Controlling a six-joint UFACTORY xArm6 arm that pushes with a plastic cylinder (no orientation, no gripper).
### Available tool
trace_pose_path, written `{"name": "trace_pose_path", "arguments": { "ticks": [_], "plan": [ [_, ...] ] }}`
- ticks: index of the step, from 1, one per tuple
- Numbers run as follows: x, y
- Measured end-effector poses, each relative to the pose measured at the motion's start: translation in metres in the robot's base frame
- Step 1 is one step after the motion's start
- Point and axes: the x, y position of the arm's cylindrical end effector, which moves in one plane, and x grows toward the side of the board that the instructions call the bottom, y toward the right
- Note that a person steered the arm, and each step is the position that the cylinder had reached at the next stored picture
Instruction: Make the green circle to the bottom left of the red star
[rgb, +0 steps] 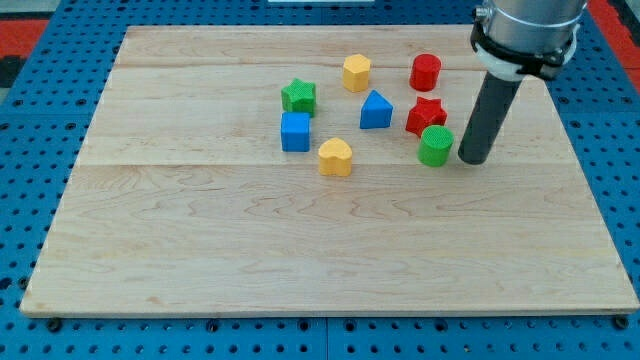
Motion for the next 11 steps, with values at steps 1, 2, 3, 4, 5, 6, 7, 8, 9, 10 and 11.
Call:
{"name": "trace_pose_path", "arguments": {
  "ticks": [1, 2, 3, 4, 5, 6, 7, 8, 9, 10, 11],
  "plan": [
    [-0.022, 0.0],
    [-0.027, -0.001],
    [-0.019, -0.002],
    [-0.015, -0.008],
    [-0.015, -0.019],
    [-0.015, -0.019],
    [-0.015, -0.021],
    [-0.015, -0.024],
    [-0.015, -0.033],
    [-0.015, -0.039],
    [-0.013, -0.022]
  ]
}}
